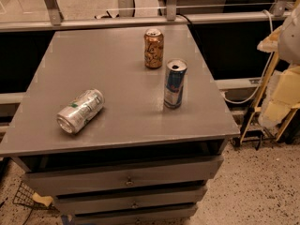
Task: Knock redbull can over
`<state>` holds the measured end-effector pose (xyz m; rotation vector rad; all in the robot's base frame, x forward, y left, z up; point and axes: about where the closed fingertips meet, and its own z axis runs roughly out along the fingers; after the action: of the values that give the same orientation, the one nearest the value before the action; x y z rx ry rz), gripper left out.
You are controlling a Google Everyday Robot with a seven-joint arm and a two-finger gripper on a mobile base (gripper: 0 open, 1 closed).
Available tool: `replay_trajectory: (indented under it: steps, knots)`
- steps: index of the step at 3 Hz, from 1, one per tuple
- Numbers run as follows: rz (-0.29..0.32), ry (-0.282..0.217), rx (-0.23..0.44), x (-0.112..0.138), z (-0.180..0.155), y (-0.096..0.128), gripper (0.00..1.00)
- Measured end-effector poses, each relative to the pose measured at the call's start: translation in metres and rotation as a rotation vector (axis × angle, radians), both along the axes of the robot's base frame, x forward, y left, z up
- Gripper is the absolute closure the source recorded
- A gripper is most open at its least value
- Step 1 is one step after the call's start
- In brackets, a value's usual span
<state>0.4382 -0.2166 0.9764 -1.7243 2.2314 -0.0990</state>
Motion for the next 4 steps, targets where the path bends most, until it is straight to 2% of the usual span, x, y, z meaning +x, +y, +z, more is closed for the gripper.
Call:
replay_trajectory:
  steps: [1, 2, 3, 4]
  knots:
    - [0.0, 0.0, 0.0, 0.0, 0.0, 0.0, 0.0]
    - [-0.004, -0.037, 0.102, 0.014, -0.006, 0.006, 0.0]
    - [-0.023, -0.087, 0.302, 0.036, -0.023, 0.024, 0.0]
    - [0.016, -0.145, 0.469, 0.066, -0.034, 0.052, 0.0]
